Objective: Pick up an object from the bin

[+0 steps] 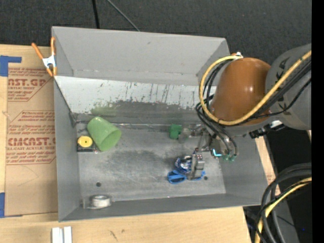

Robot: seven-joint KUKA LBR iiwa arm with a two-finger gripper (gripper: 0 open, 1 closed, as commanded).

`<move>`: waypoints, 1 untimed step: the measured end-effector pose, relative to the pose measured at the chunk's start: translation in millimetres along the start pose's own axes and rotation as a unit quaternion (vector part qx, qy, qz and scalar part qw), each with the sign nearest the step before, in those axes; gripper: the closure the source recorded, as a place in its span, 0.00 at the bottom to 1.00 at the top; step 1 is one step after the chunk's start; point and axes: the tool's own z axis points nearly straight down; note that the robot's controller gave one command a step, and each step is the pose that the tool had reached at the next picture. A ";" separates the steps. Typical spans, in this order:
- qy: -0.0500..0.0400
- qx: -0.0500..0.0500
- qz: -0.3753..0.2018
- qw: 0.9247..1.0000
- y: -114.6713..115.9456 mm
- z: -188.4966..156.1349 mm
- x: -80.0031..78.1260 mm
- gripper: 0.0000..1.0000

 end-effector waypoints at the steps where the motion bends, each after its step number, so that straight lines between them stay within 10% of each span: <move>1: -0.001 0.000 -0.064 0.998 -47.5 124.5 -24.4 0.00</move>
Offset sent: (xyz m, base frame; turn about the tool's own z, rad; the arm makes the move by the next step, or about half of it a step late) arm 0.0250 -0.0470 -0.1204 -0.1284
